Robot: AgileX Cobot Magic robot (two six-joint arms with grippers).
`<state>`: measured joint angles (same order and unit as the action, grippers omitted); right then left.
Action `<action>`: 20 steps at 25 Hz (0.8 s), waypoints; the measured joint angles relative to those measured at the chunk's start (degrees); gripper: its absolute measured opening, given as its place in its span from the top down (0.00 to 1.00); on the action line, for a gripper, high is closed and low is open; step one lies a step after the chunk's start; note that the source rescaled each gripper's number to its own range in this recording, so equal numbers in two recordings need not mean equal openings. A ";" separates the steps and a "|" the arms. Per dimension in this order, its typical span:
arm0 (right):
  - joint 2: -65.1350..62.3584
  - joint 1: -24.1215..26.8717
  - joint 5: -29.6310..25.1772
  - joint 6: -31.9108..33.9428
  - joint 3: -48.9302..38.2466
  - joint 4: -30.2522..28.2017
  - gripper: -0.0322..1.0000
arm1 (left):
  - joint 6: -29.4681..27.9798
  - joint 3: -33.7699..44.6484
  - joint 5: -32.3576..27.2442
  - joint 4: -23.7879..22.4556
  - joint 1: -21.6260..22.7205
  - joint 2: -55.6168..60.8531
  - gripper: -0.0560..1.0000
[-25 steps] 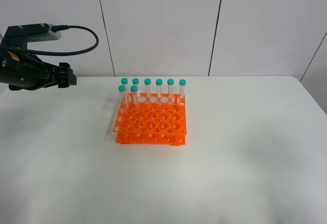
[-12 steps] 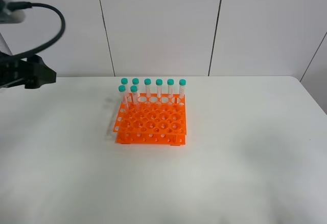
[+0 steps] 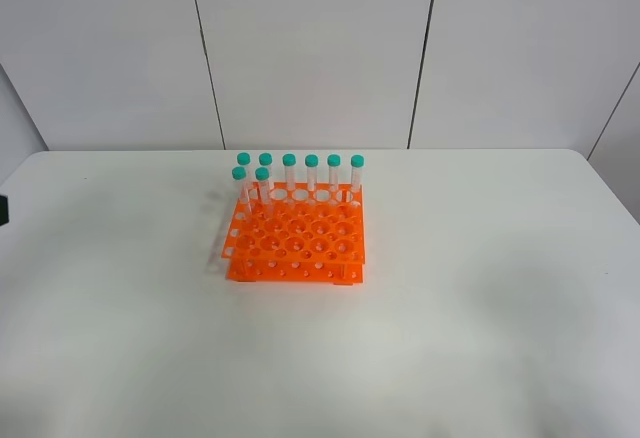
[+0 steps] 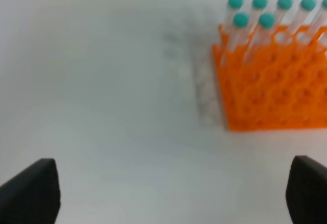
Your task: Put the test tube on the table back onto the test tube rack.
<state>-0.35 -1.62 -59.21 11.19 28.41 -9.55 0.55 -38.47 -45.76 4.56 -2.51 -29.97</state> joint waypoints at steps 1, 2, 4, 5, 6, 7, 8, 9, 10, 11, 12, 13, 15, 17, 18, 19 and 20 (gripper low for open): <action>0.00 0.00 0.00 0.00 0.00 0.00 0.00 | -0.01 0.72 -1.04 0.20 1.05 2.28 0.00; 0.00 0.00 0.00 0.00 0.00 0.00 0.00 | -0.01 1.50 -2.27 0.26 1.81 4.64 0.00; 0.00 0.00 0.00 0.00 0.00 0.00 0.00 | -0.22 2.22 -5.22 0.56 3.00 8.79 0.00; 0.00 0.00 0.00 0.00 0.00 0.00 0.00 | -0.55 2.35 -6.70 0.88 3.27 10.73 0.00; 0.00 0.00 0.00 0.00 0.00 0.00 0.00 | -0.55 2.41 -8.69 1.08 3.34 12.38 0.00; 0.00 0.00 0.00 0.00 0.00 0.00 0.00 | -0.88 2.52 -10.38 1.42 3.39 13.75 0.00; 0.00 0.00 0.00 0.00 0.00 0.00 0.00 | -0.99 2.69 -11.88 1.66 3.45 14.71 0.00; 0.00 0.00 0.00 0.00 0.00 0.00 0.00 | -0.99 2.90 -13.00 1.87 3.45 15.67 0.00; 0.00 0.00 0.00 0.00 0.00 0.00 0.00 | -1.05 3.15 -14.20 1.93 3.45 16.48 0.00; 0.00 0.00 0.00 0.00 0.00 0.00 0.00 | -1.25 3.38 -15.44 2.04 3.45 17.02 0.00; 0.00 0.00 0.00 0.00 0.00 0.00 0.00 | -1.52 3.68 -16.21 2.12 3.45 17.64 0.00; 0.00 0.00 0.00 0.00 0.00 0.00 0.00 | -1.91 4.04 -17.05 2.12 3.45 18.24 0.00; 0.00 0.00 0.00 0.00 0.00 0.00 0.00 | -2.39 4.85 -18.76 2.18 3.45 19.34 0.00; 0.00 0.00 0.00 0.00 0.00 0.00 0.00 | -2.52 5.45 -20.11 2.18 3.45 20.57 0.00; 0.00 0.00 0.00 0.00 0.00 0.00 0.00 | -2.52 5.53 -20.50 2.22 3.45 21.07 0.00; 0.00 0.00 0.00 0.00 0.00 0.00 0.00 | -2.52 5.53 -20.61 2.39 3.45 21.76 0.00; 0.00 0.00 0.00 0.00 0.00 0.00 0.00 | -2.52 5.53 -20.74 2.45 3.45 22.52 0.00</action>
<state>-0.35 -1.62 -59.21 11.19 28.41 -9.55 -1.97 -32.94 -66.50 7.01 0.94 -7.45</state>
